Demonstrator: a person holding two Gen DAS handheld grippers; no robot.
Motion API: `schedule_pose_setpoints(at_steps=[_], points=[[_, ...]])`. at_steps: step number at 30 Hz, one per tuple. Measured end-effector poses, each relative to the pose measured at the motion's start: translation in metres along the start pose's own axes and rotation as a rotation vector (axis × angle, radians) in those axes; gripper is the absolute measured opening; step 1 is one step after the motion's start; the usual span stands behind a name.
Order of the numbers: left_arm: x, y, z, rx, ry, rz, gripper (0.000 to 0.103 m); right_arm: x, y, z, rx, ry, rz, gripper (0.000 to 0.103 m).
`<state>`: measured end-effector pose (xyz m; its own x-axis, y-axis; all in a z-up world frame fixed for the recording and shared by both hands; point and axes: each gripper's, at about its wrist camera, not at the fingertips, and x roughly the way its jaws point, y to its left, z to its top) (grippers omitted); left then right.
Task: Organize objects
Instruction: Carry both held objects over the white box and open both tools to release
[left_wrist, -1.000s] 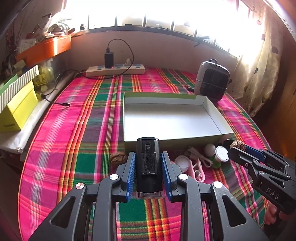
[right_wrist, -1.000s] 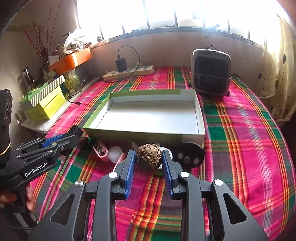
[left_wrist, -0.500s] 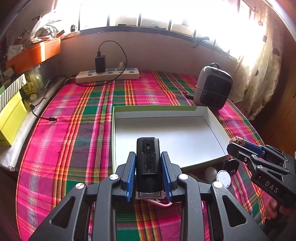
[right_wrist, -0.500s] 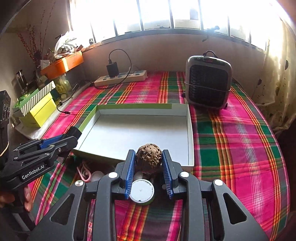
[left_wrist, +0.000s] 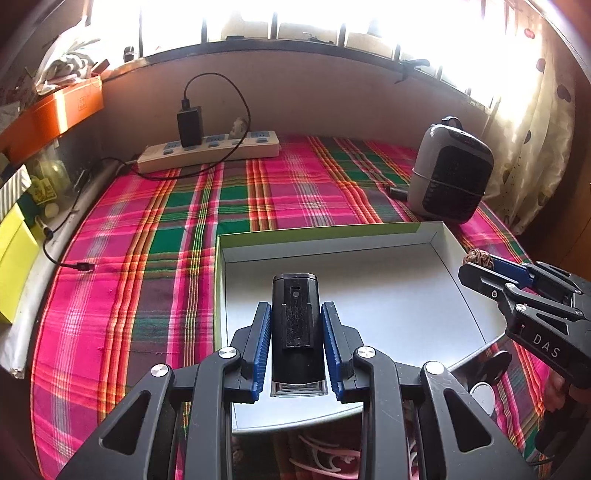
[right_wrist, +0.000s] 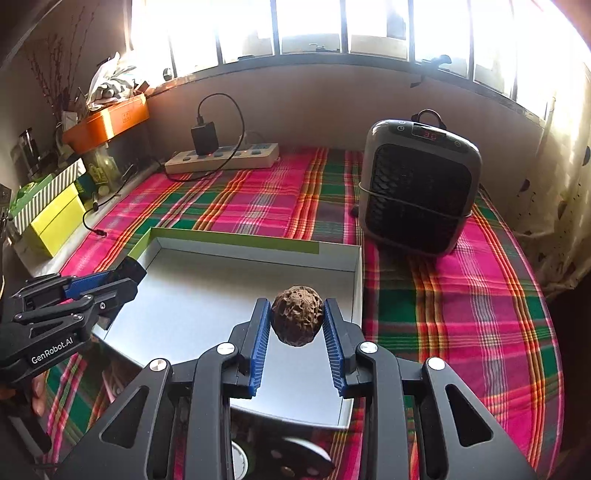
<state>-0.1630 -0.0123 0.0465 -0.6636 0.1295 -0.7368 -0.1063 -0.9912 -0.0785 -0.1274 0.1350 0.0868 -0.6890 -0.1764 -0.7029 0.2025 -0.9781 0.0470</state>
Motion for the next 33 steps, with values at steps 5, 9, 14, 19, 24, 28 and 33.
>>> schedule_pose_setpoints(at_steps=[5, 9, 14, 19, 24, 28, 33], points=[[0.018, 0.000, 0.006, 0.004, 0.021, 0.003, 0.025, 0.023, -0.003, 0.007, -0.021, 0.021, 0.004, 0.030], [0.026, 0.001, 0.009, 0.005, 0.023, 0.006, 0.025, 0.037, -0.007, 0.010, -0.027, 0.046, 0.003, 0.030], [0.034, -0.001, 0.014, 0.013, 0.024, 0.009, 0.025, 0.051, -0.010, 0.013, -0.035, 0.065, 0.000, 0.030], [0.039, 0.000, 0.016, 0.017, 0.024, 0.017, 0.025, 0.061, -0.010, 0.015, -0.050, 0.080, -0.002, 0.030], [0.046, 0.002, 0.016, 0.014, 0.038, 0.022, 0.025, 0.065, -0.009, 0.016, -0.064, 0.092, -0.009, 0.030], [0.050, 0.002, 0.015, 0.016, 0.049, 0.022, 0.025, 0.068, -0.008, 0.016, -0.068, 0.100, -0.013, 0.030], [0.053, 0.002, 0.014, 0.022, 0.050, 0.027, 0.025, 0.072, -0.005, 0.015, -0.080, 0.109, -0.018, 0.030]])
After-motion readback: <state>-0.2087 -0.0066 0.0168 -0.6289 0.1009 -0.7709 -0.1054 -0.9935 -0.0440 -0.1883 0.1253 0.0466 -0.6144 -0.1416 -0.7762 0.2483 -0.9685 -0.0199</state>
